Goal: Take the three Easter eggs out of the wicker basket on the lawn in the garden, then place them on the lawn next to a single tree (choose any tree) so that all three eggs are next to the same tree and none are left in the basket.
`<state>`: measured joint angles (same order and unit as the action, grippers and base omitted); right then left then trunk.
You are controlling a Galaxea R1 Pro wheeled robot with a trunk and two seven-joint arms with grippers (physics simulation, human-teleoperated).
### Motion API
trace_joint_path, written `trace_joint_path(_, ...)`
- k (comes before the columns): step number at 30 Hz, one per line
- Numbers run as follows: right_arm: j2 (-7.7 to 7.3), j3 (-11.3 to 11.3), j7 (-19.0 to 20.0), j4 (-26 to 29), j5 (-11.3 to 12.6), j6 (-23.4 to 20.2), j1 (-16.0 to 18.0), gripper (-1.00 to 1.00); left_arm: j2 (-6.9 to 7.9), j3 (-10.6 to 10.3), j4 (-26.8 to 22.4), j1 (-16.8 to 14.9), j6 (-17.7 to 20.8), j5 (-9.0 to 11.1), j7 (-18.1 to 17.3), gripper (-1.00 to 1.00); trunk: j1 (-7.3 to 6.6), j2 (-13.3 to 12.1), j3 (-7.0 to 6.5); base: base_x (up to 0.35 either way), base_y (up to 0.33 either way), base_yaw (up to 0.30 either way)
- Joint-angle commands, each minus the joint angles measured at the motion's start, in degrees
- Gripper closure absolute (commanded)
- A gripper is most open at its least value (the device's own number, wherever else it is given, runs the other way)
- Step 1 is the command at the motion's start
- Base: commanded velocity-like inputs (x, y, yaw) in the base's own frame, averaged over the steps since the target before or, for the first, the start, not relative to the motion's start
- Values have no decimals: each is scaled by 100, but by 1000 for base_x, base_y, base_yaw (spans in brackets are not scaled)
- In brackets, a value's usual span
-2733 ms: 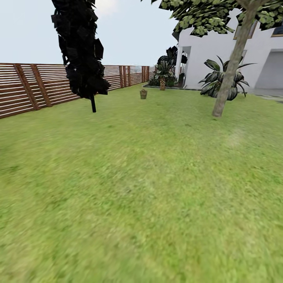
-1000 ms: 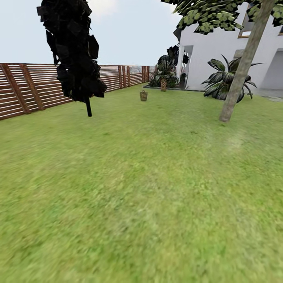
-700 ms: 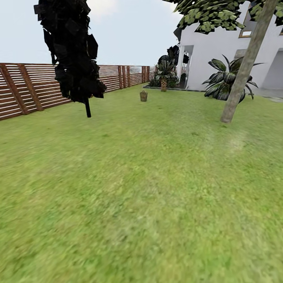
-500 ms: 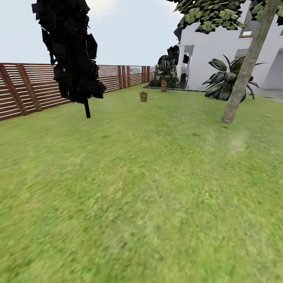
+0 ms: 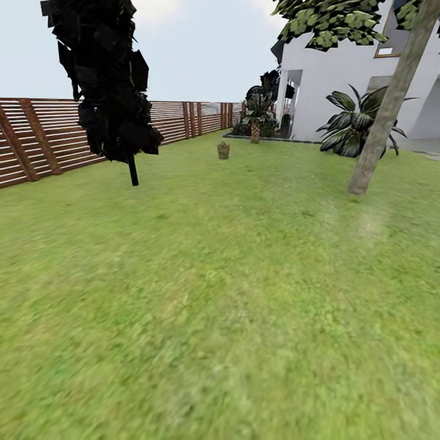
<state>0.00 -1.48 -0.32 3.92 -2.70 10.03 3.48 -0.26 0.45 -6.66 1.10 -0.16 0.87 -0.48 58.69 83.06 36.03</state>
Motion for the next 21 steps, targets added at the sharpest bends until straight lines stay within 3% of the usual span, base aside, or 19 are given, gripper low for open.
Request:
trace_joint_path(1, 0, -10, -3, -5, -28, 16, 3, -100, 0, 4, -11, 4, -2, 9, -5, -100, 4, 2, 4, 339, 0, 0)
trace_joint_path(21, 0, -7, -3, -5, -29, 16, 3, -100, 0, 3, -11, 4, -3, 8, -5, -100, 4, 2, 4, 340, 0, 0)
